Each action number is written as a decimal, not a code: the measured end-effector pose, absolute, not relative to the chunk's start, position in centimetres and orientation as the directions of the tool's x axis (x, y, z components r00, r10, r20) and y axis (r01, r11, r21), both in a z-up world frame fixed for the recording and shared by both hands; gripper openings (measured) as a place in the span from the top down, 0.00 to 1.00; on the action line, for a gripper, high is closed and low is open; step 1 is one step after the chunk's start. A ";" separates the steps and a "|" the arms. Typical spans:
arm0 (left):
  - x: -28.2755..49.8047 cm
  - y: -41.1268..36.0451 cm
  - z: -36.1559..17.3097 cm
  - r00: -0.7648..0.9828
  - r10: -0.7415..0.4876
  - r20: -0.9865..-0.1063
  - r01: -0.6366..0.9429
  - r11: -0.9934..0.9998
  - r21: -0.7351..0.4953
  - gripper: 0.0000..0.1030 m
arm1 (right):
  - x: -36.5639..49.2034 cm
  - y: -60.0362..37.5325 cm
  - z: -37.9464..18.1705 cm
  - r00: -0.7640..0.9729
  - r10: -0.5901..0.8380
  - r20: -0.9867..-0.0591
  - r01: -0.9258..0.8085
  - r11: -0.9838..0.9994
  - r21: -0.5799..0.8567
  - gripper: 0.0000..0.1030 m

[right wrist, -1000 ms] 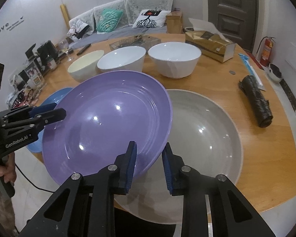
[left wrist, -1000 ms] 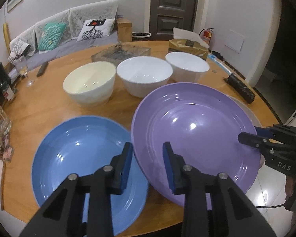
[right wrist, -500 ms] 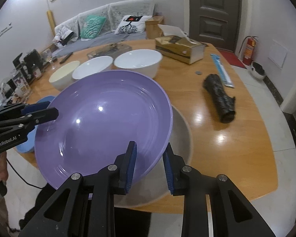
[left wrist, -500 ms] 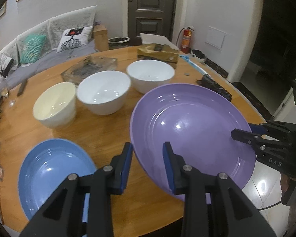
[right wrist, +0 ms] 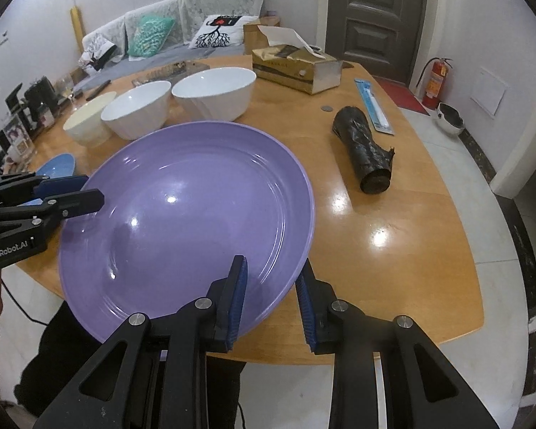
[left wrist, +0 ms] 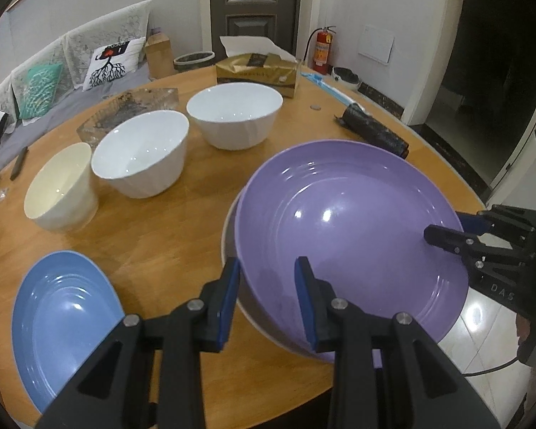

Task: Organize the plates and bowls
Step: 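Lift the purple plate with both tools and lower it onto the grey plate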

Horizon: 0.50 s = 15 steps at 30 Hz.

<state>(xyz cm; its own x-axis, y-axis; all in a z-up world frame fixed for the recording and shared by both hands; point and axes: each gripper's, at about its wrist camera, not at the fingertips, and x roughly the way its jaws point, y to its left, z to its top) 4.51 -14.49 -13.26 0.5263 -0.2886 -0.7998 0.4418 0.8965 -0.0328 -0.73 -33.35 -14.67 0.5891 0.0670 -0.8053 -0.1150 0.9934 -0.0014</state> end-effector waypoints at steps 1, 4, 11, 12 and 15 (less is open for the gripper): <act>4.4 -14.5 -13.3 0.527 -0.284 -0.801 0.443 0.896 -0.027 0.72 | -0.8 -33.4 -14.7 0.588 0.066 -0.806 -0.114 0.993 -0.001 0.78; 4.3 -14.6 -13.6 0.532 -0.264 -0.804 0.442 0.897 -0.002 0.72 | -0.7 -33.4 -14.9 0.582 0.073 -0.810 -0.111 0.994 0.010 0.78; 4.4 -14.8 -14.1 0.535 -0.234 -0.812 0.438 0.898 0.030 0.72 | -0.2 -32.8 -15.2 0.572 0.062 -0.818 -0.112 0.994 -0.003 0.77; 4.5 -14.7 -14.2 0.534 -0.232 -0.813 0.437 0.899 0.030 0.72 | -0.1 -32.7 -15.3 0.569 0.059 -0.820 -0.111 0.994 -0.005 0.77; 4.6 -14.6 -14.5 0.528 -0.226 -0.818 0.432 0.901 0.030 0.72 | 0.1 -32.5 -15.4 0.561 0.057 -0.826 -0.115 0.993 -0.009 0.77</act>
<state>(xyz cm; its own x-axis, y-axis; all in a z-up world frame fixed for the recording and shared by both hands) 4.57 -14.64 -14.46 0.5281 -0.2265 -0.8184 0.4325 0.9012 0.0296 0.13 -32.45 -15.45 0.5614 0.0573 -0.8256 -0.1153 0.9933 -0.0095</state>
